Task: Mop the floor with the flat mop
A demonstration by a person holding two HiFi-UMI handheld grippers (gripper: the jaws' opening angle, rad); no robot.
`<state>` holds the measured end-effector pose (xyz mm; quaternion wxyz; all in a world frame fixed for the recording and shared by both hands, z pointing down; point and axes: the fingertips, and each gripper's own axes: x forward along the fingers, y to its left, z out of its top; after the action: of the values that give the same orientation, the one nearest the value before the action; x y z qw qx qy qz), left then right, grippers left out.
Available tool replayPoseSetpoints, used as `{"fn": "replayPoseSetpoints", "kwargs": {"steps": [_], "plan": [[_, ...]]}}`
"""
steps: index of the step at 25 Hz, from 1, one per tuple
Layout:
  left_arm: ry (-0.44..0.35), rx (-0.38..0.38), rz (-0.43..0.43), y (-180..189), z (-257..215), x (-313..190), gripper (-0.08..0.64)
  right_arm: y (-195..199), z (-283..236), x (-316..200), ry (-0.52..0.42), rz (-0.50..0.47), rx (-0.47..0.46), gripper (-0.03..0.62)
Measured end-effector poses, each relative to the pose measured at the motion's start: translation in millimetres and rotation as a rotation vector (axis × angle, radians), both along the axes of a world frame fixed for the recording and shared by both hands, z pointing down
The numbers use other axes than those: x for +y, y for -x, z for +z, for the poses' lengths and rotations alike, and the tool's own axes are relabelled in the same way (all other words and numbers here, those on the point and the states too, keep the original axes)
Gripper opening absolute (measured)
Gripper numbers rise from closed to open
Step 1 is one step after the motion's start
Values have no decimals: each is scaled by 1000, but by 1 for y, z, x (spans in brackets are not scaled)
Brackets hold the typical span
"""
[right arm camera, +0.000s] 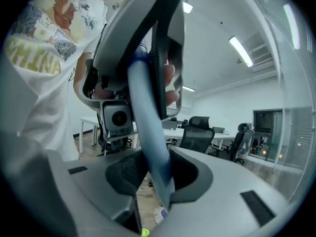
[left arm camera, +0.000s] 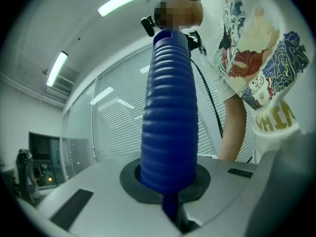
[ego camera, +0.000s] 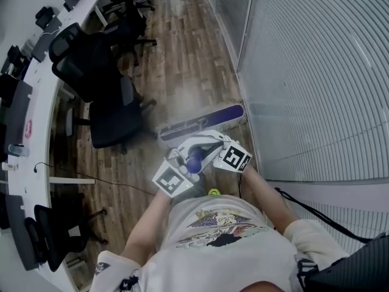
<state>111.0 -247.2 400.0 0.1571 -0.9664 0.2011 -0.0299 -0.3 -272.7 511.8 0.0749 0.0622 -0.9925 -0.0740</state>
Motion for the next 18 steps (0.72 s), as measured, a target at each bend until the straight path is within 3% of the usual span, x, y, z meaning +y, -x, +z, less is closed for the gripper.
{"fn": "replayPoseSetpoints", "kwargs": {"steps": [3, 7, 18], "plan": [[-4, 35, -28, 2, 3, -16, -3, 1, -2, -10, 19, -18, -21, 120], [-1, -2, -5, -1, 14, -28, -3, 0, -4, -21, 76, -20, -61, 130], [13, -51, 48, -34, 14, -37, -2, -29, -7, -31, 162, -17, -59, 143]]}}
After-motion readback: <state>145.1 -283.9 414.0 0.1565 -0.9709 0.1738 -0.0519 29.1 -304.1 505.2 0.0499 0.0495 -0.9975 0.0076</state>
